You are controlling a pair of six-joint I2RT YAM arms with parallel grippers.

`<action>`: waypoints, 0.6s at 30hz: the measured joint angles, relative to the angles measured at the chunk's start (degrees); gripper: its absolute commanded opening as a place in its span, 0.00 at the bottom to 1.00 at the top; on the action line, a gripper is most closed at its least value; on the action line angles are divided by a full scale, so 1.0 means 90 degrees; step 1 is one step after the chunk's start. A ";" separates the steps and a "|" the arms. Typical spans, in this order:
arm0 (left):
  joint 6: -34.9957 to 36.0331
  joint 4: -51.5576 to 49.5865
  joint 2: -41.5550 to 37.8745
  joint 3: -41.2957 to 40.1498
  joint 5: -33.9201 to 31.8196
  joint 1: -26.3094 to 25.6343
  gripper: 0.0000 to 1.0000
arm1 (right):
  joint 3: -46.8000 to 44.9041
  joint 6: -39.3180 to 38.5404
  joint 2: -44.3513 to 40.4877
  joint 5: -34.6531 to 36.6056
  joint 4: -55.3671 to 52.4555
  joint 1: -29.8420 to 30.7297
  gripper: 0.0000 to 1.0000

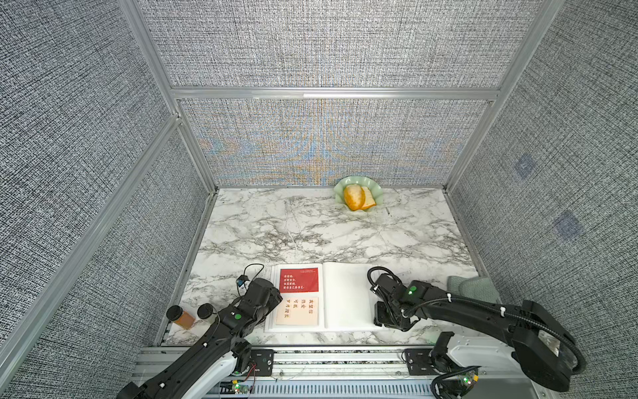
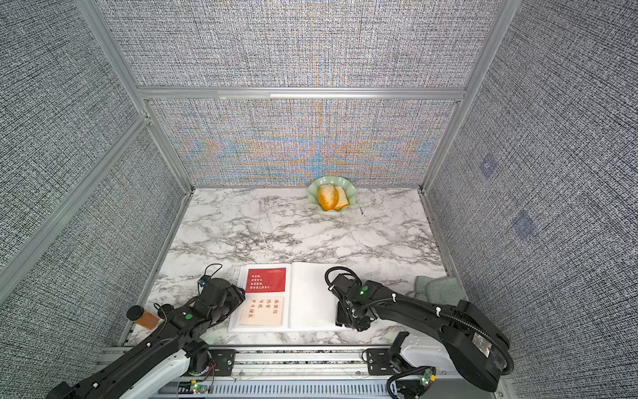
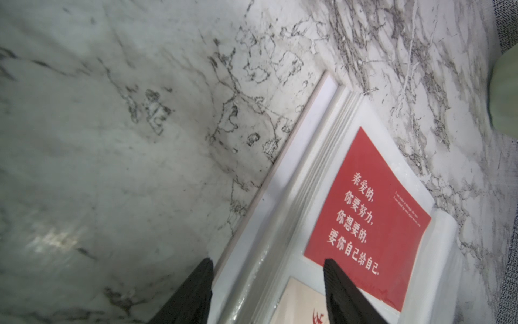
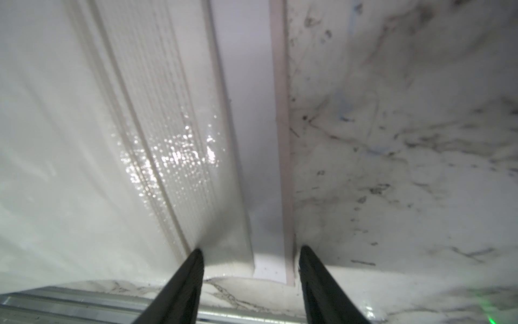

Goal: Place the photos into the photo albums
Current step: Close the photo album at the center of the board.

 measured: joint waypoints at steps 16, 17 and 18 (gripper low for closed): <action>0.0032 0.0097 -0.0044 -0.0066 -0.0036 -0.0005 0.63 | 0.0029 0.0034 -0.0457 -0.0017 -0.0041 -0.0022 0.57; 0.0044 0.0107 -0.0027 -0.0066 -0.0041 -0.0005 0.63 | 0.0039 0.0034 -0.0500 -0.0010 -0.0053 -0.0041 0.57; 0.0049 0.0124 -0.0015 -0.0066 -0.0049 -0.0005 0.63 | 0.0058 0.0036 -0.0529 -0.0007 -0.0080 -0.0051 0.56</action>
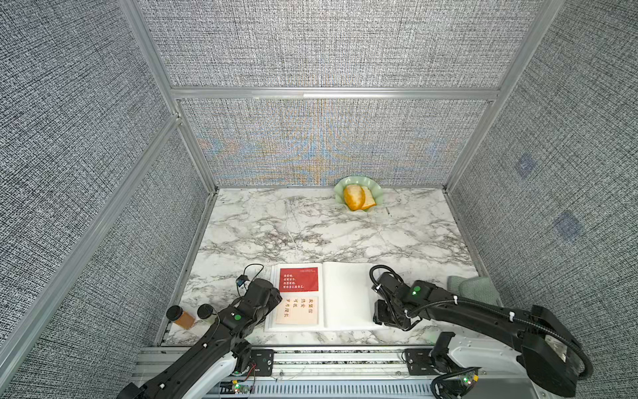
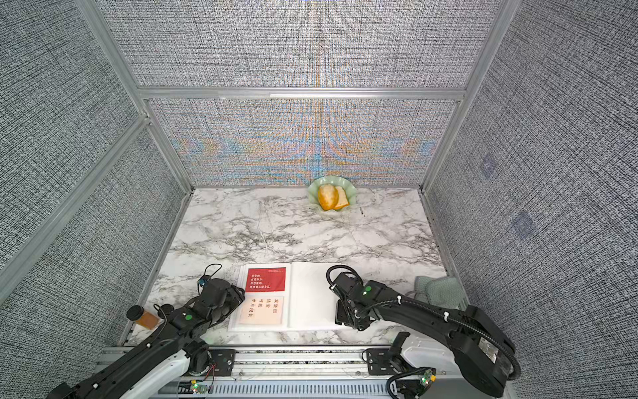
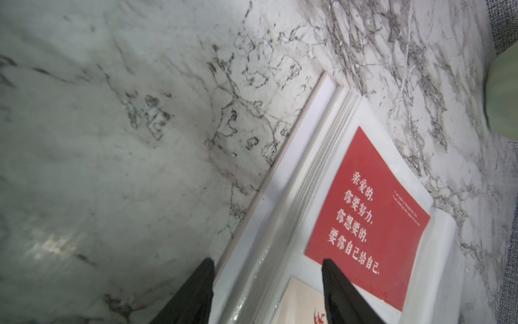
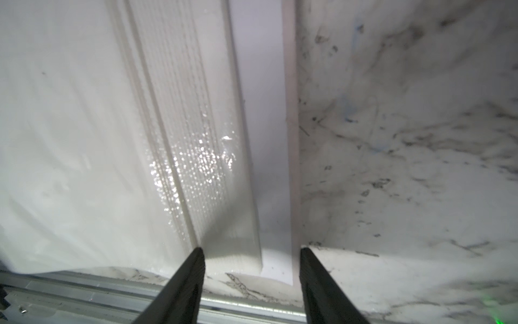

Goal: Place the photos into the photo albums
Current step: Close the photo album at the center of the board.

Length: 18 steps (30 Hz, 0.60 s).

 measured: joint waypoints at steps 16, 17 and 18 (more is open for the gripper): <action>0.0352 0.0447 0.0639 0.0124 -0.0073 -0.0032 0.61 | 0.0799 -0.0197 -0.0362 0.0255 -0.0665 -0.0223 0.56; 0.0408 0.0529 0.0772 0.0163 -0.0073 -0.0044 0.61 | 0.0860 -0.0228 -0.0391 0.0260 -0.0709 -0.0272 0.56; 0.0457 0.0597 0.0891 0.0199 -0.0075 -0.0068 0.61 | 0.0906 -0.0255 -0.0406 0.0265 -0.0743 -0.0301 0.56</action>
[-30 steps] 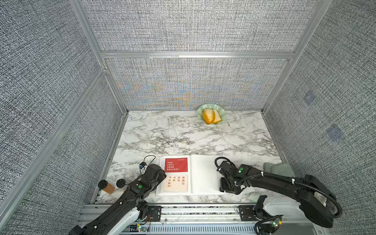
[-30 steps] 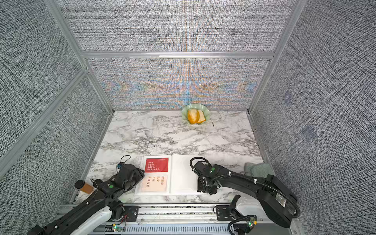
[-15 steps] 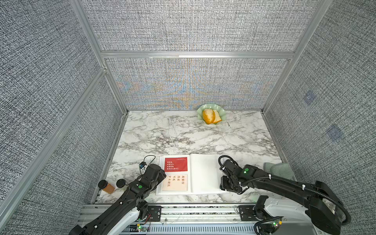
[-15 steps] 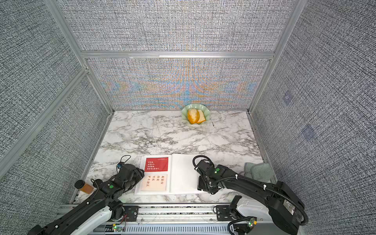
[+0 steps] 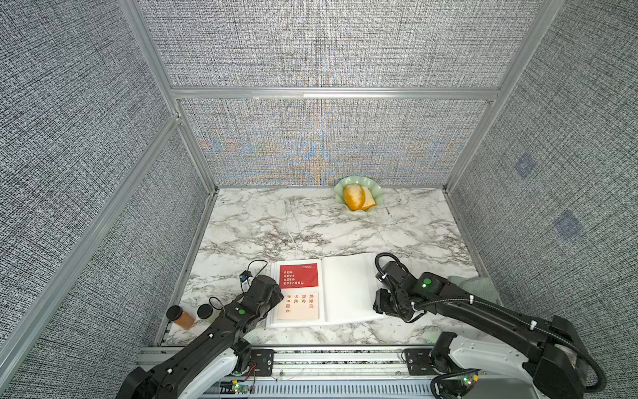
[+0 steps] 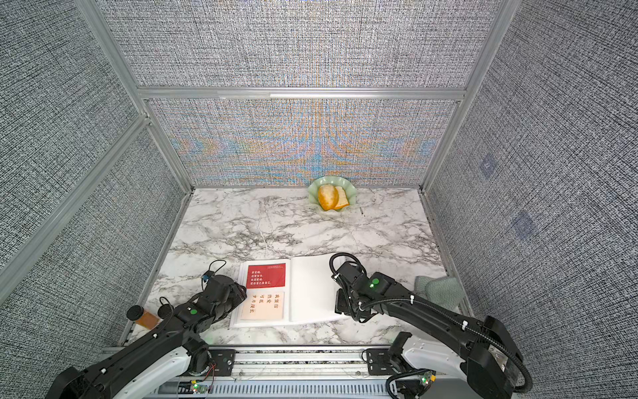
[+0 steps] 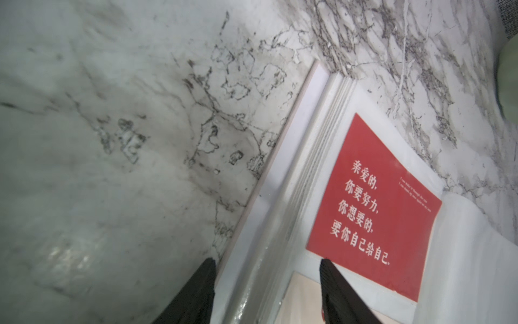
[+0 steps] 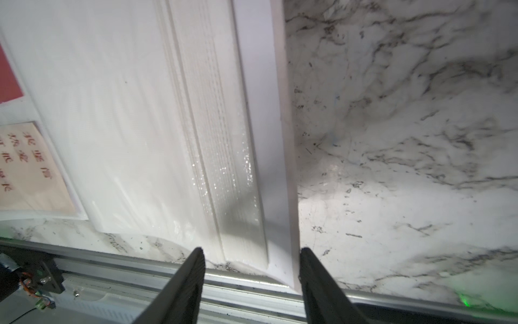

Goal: Place the photos into the photo albums
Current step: Close the photo album at the center of the board.

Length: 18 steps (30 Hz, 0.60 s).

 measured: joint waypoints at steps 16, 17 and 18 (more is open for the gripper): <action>0.0508 0.0804 0.1654 0.0784 0.0731 -0.0396 0.61 | 0.1005 -0.0418 -0.0078 -0.0172 0.0053 -0.0393 0.51; 0.0542 0.0821 0.1744 0.0845 0.0789 -0.0406 0.61 | 0.1073 -0.0427 -0.0061 -0.0187 0.0056 -0.0398 0.51; 0.0563 0.0838 0.1814 0.0889 0.0823 -0.0418 0.61 | 0.1120 -0.0459 -0.0041 -0.0187 0.0058 -0.0401 0.50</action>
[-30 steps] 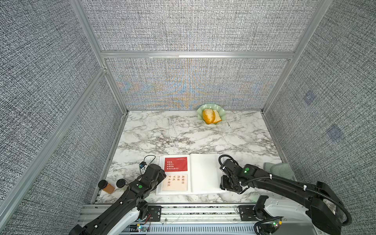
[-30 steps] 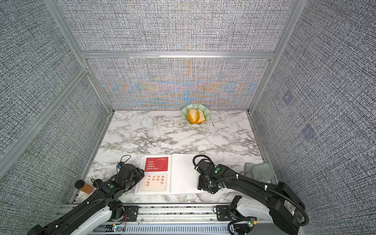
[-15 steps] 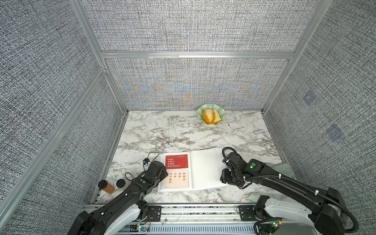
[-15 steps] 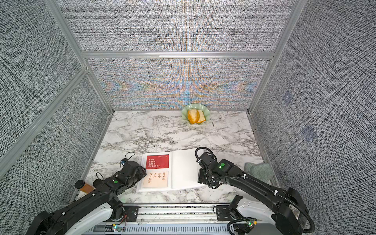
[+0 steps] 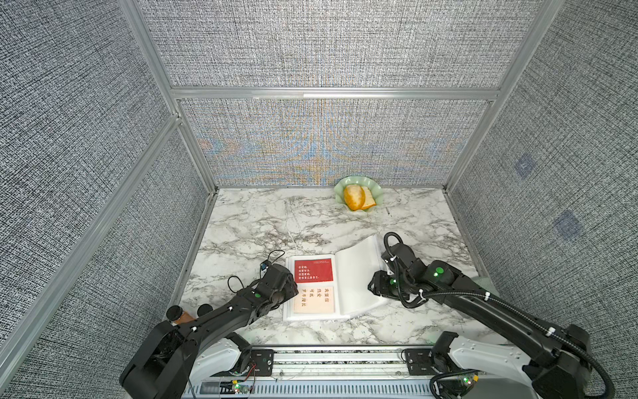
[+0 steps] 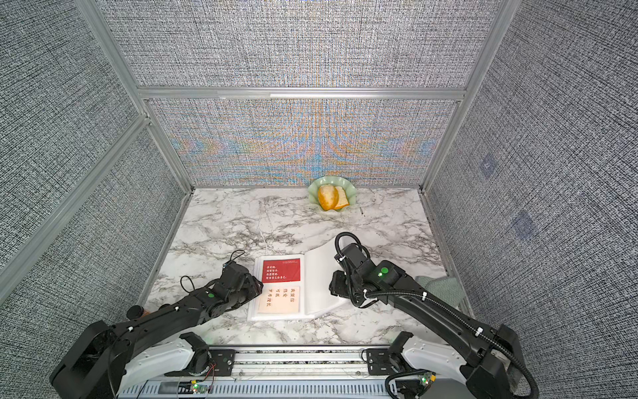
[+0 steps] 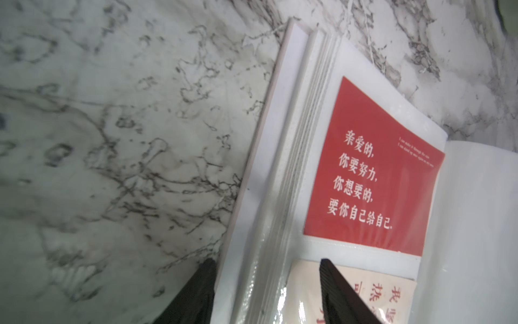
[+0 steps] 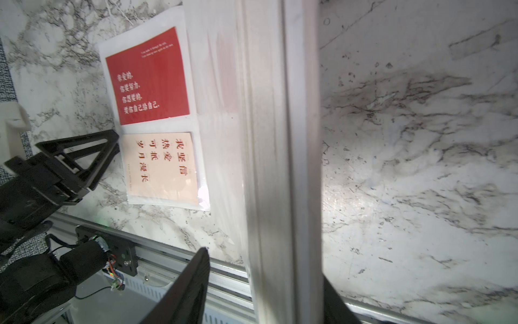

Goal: Place the photos into the photo albums
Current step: Close the photo album at the center of the board.

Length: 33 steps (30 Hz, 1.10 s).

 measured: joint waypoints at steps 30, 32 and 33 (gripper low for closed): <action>0.0352 0.0585 0.1919 0.1392 0.0918 -0.0568 0.61 | 0.1183 -0.0340 0.0993 -0.0177 0.0321 -0.0022 0.39; 0.0350 0.0583 0.1875 0.1360 0.0945 -0.0588 0.61 | 0.1202 -0.0340 0.1105 -0.0223 0.0420 0.0015 0.39; 0.0350 0.0580 0.1855 0.1348 0.0942 -0.0588 0.61 | 0.1217 -0.0340 0.1183 -0.0240 0.0488 0.0044 0.39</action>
